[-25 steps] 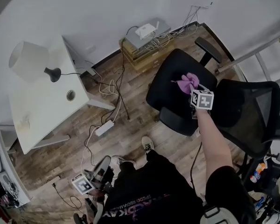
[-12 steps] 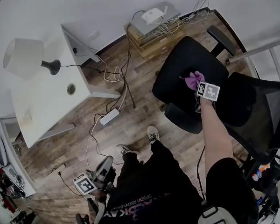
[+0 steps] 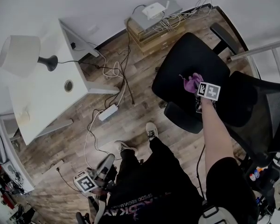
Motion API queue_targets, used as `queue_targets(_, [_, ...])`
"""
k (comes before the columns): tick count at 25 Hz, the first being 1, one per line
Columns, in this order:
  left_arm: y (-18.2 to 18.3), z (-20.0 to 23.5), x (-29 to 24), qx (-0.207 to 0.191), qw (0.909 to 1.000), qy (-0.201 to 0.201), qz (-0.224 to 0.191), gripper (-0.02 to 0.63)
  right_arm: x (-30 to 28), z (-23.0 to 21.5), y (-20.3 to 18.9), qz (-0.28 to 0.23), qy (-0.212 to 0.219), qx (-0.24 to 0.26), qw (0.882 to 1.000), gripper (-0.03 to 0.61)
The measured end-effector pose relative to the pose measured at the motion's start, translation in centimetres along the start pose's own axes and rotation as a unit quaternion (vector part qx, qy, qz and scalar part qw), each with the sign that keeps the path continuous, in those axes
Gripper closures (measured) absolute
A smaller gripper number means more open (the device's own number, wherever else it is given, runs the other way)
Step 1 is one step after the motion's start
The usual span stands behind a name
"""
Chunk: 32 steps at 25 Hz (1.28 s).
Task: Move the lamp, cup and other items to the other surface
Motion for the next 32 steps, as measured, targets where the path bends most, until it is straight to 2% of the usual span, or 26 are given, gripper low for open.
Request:
queue_targets(3, [0.1, -0.1, -0.8, -0.006, 0.9999, -0.008, 0.01, 0.621, 0.3, -0.1, 0.4, -0.003, 0.003, 0.005, 1.0, 0.397])
queue_targets(8, [0.0, -0.3, -1.4, -0.007, 0.9995, -0.03, 0.001, 0.621, 1.6, -1.0, 1.3, -0.019, 0.004, 0.001, 1.0, 0.408])
queue_targets(9, [0.0, -0.4, -1.6, -0.013, 0.9994, -0.032, 0.004, 0.621, 2.2, -1.2, 1.7, -0.027, 0.003, 0.003, 1.0, 0.428])
queue_targets(11, [0.2, -0.7, -1.5, -0.023, 0.9991, -0.036, 0.005, 0.621, 3.8, -1.3, 2.7, -0.051, -0.002, 0.015, 0.999, 0.577])
queue_targets(16, [0.2, -1.0, 0.2, -0.026, 0.9979, -0.054, -0.026, 0.621, 7.0, 0.6, 4.3, -0.092, 0.021, 0.045, 0.995, 0.578])
queue_targets(22, [-2.1, -0.6, 2.3, -0.024, 0.9963, -0.072, -0.041, 0.621, 11.6, 2.4, 5.5, -0.141, 0.054, 0.069, 0.986, 0.577])
queue_targets(24, [-1.9, -0.7, 4.0, -0.028, 0.9952, -0.079, -0.051, 0.621, 14.1, 5.6, 5.6, -0.166, 0.086, 0.081, 0.979, 0.577])
queue_targets(27, [-1.8, -1.1, 7.2, -0.038, 0.9931, -0.085, -0.071, 0.621, 18.5, 12.4, 4.9, -0.197, 0.157, 0.117, 0.961, 0.577])
queue_targets(29, [-1.8, -1.2, 9.2, -0.046, 0.9914, -0.088, -0.085, 0.621, 21.6, 17.4, 3.5, -0.21, 0.213, 0.145, 0.943, 0.575])
queue_targets(32, [-2.2, -1.5, 11.6, -0.058, 0.9884, -0.097, -0.101, 0.621, 26.2, 24.3, 0.0, -0.206, 0.303, 0.198, 0.909, 0.575])
Point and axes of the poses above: the fingertips, and each gripper's own axes: x backward along the fingers, z to its left, y out of its top, the point moved 6 cm from there along x, backward along the fingers, and after that the axes turned 9 degrees about -y, right-handed, at the moved point
